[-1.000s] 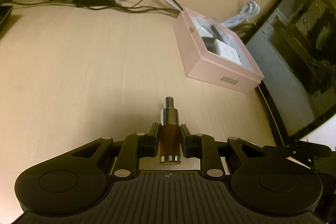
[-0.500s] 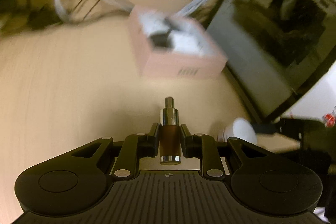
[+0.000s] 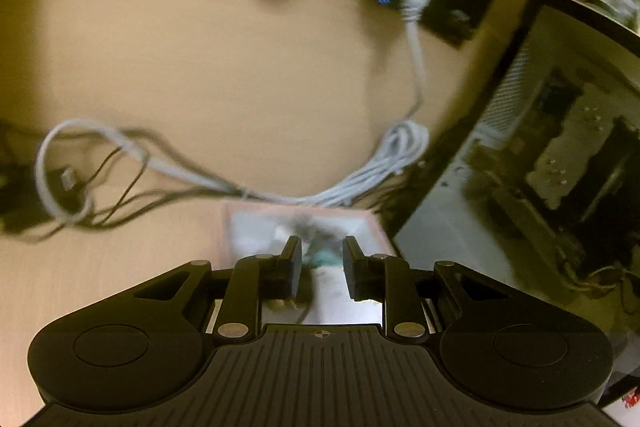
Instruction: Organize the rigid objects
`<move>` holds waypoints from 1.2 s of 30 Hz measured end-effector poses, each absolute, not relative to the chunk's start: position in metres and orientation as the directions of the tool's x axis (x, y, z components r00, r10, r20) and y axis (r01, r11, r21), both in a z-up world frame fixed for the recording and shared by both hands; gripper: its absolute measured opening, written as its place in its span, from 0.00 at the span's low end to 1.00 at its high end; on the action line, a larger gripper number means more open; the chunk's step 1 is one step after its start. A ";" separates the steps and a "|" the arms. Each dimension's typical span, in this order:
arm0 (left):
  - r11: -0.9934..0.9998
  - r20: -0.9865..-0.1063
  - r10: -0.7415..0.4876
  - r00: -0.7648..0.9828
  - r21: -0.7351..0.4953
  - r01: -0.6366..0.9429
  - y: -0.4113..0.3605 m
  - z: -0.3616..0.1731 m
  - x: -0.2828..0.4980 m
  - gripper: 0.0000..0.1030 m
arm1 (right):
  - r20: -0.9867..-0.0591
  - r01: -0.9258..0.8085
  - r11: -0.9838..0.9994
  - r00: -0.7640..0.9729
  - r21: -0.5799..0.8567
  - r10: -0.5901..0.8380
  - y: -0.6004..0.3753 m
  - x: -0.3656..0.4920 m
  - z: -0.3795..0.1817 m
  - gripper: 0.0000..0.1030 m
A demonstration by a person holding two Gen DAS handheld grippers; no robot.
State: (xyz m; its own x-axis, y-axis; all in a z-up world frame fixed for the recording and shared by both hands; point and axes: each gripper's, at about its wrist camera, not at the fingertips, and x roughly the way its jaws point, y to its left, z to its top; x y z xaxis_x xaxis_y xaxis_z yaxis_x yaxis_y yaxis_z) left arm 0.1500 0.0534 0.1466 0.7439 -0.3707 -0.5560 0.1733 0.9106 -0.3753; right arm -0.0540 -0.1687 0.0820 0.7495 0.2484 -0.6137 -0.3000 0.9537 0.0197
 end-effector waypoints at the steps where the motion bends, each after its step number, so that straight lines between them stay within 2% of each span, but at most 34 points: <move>1: 0.911 -0.569 -0.370 0.734 -0.378 0.166 0.058 0.141 0.144 0.24 | -0.618 -0.292 0.956 0.747 0.024 0.243 -0.170 -0.051 0.080 0.52; 9: 0.933 -0.654 -0.301 0.694 -0.351 0.074 0.099 0.082 0.052 0.24 | -0.640 -0.299 0.953 0.723 0.051 0.261 -0.159 0.000 0.086 0.52; 16: 0.960 -0.725 -0.219 0.653 -0.280 0.011 0.115 0.049 0.002 0.24 | -0.637 -0.181 0.978 0.742 0.108 0.208 -0.141 0.124 0.101 0.52; 19: 0.966 -0.739 -0.207 0.642 -0.260 0.012 0.118 0.044 -0.008 0.24 | -0.648 -0.138 0.982 0.738 0.130 0.189 -0.135 0.170 0.093 0.52; 23: 0.969 -0.748 -0.196 0.634 -0.247 0.008 0.128 0.040 -0.015 0.24 | -0.689 -0.099 0.992 0.713 0.084 0.129 -0.125 0.205 0.068 0.54; 27: 0.977 -0.745 -0.185 0.641 -0.208 0.041 0.128 0.037 -0.016 0.24 | -0.663 -0.129 0.991 0.740 0.030 0.116 -0.117 0.186 0.066 0.55; 28: 0.982 -0.742 -0.173 0.648 -0.181 0.054 0.126 0.037 -0.016 0.24 | -0.641 -0.143 0.990 0.758 0.021 0.123 -0.116 0.171 0.070 0.60; 29: 0.987 -0.741 -0.154 0.654 -0.144 0.069 0.122 0.036 -0.015 0.24 | -0.614 -0.162 0.987 0.778 0.006 0.132 -0.116 0.151 0.074 0.69; 32: 0.993 -0.749 -0.113 0.653 -0.064 0.099 0.113 0.028 -0.014 0.24 | -0.557 -0.168 0.984 0.824 -0.065 0.104 -0.117 0.086 0.074 0.73; 34: 0.994 -0.765 -0.106 0.635 -0.057 0.096 0.108 0.021 -0.014 0.26 | -0.566 -0.158 0.985 0.820 -0.076 0.088 -0.122 0.045 0.064 0.73; 36: 0.995 -0.755 -0.090 0.649 -0.042 0.089 0.097 0.019 -0.017 0.28 | -0.617 -0.139 0.989 0.783 -0.058 0.074 -0.129 0.014 0.048 0.73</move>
